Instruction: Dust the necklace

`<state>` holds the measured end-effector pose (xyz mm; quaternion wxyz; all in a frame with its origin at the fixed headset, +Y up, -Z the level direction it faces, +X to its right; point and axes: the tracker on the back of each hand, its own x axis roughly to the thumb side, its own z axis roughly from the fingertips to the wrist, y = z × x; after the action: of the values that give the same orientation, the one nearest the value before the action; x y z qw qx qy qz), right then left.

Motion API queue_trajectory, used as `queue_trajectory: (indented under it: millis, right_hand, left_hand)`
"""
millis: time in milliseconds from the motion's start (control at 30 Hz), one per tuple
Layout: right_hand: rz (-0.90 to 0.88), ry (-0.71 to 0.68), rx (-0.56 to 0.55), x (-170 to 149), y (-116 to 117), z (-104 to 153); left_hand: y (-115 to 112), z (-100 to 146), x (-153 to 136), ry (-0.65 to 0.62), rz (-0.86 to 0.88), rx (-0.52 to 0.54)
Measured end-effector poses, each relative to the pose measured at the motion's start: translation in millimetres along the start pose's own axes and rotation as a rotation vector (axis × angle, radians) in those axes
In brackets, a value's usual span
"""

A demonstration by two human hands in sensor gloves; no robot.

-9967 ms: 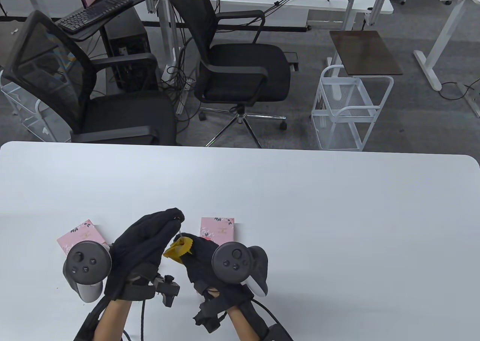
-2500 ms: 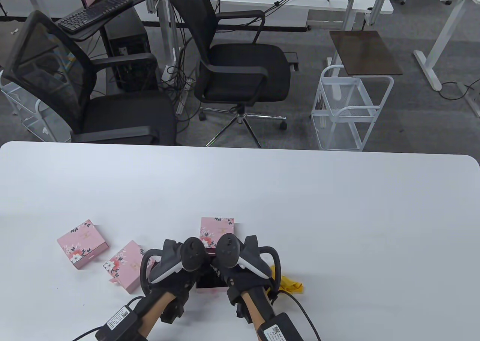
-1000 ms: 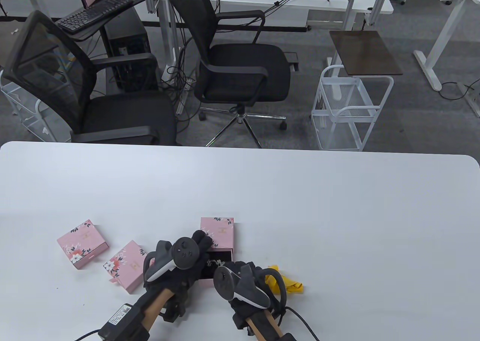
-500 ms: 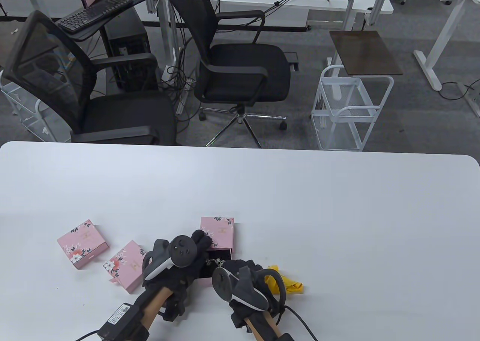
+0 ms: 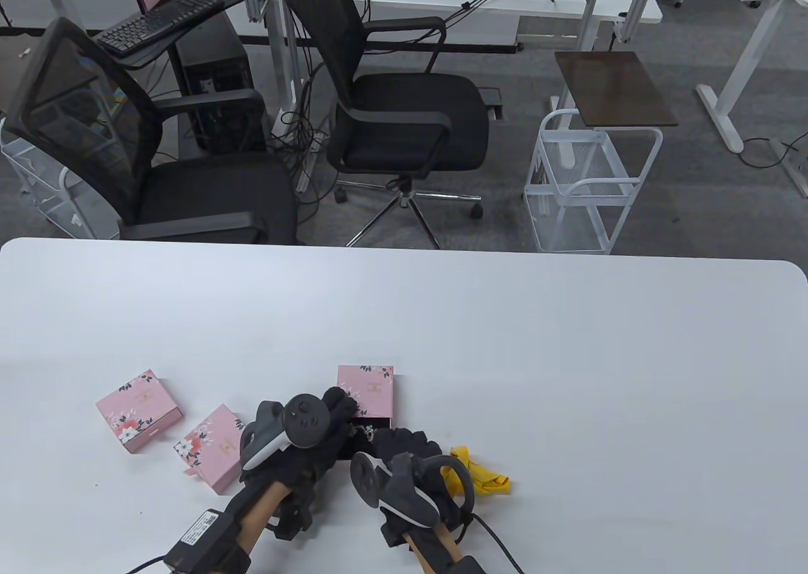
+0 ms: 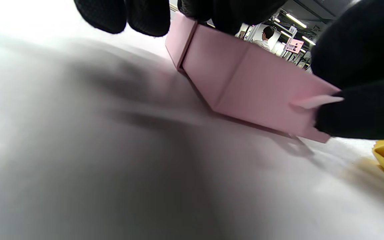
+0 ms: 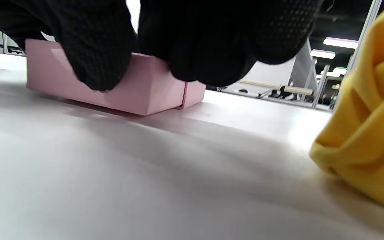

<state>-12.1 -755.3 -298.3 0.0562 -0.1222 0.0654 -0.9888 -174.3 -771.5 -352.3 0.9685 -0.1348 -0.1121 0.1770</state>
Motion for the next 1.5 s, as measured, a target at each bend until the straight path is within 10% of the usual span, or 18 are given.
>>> queue_trajectory:
  millis: [1033,1500]
  right_hand:
    - [-0.103,0.166,0.083,-6.5,-1.7,-59.8]
    - [-0.279,0.195,0.37,17.4,20.0,-87.2]
  left_hand:
    - [1.6,0.2,-4.7,-0.016,0.05,-0.003]
    - [49.8,72.0,-19.8,-0.039,0.221,0.264]
